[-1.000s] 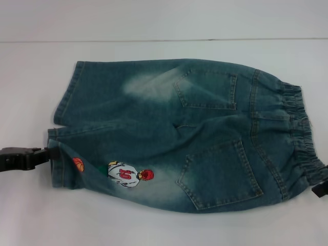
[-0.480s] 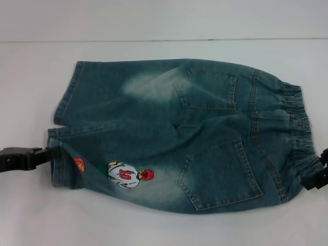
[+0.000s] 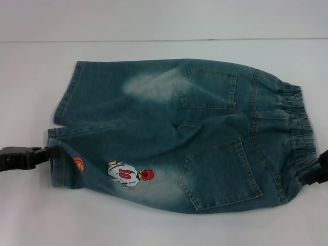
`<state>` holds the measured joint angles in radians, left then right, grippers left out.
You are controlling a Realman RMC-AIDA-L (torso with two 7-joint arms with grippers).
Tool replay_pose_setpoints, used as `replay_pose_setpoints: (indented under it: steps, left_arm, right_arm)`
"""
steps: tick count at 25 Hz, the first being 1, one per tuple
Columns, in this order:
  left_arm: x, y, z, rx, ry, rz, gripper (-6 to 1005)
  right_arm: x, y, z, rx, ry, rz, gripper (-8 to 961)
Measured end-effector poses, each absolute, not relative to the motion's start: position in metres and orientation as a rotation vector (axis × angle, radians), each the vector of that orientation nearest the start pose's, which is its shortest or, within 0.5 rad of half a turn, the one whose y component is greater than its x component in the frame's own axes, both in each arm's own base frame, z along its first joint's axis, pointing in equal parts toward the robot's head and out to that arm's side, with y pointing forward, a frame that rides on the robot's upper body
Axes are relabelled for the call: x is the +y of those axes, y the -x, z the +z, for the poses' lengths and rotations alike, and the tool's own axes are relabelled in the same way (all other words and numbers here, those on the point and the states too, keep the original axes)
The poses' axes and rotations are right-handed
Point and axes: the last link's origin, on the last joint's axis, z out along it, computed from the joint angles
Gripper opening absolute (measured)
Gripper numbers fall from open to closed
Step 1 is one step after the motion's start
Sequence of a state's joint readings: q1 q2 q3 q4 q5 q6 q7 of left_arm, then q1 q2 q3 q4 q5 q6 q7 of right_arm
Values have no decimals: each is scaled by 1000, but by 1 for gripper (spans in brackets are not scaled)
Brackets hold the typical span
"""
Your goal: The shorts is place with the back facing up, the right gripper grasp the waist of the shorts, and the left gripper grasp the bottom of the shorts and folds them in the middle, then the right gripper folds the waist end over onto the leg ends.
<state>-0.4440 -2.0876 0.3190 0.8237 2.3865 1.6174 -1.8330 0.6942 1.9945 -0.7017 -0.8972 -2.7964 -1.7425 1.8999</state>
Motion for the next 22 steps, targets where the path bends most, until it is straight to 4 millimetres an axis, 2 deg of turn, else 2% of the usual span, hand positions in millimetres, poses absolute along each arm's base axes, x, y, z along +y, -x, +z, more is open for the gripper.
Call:
replay_pose_setpoints:
  steps: [3, 8, 14, 17, 18, 19, 22]
  left_arm:
    - [292, 338, 45, -1398, 2358, -522, 45]
    - [292, 338, 45, -1401, 2357, -525, 46]
    - [296, 335, 50, -1394, 2333, -571, 45]
    - [302, 335, 56, -1385, 2300, -593, 44]
    - [304, 335, 58, -1380, 2289, -602, 44]
    - [308, 334, 59, -1373, 2274, -610, 44]
    - [321, 331, 61, -1356, 2231, -627, 42]
  right_arm:
    - [341, -290, 60, 1059, 2791, -463, 387]
    - [340, -292, 61, 1065, 2783, -442, 172]
    - [337, -296, 67, 1080, 2770, -298, 51]
    - [335, -302, 71, 1109, 2736, -192, 57]
    - [335, -305, 73, 1127, 2696, -93, 58]
    - [335, -305, 73, 1127, 2696, -93, 60]
    - [342, -310, 77, 1141, 2614, 73, 66]
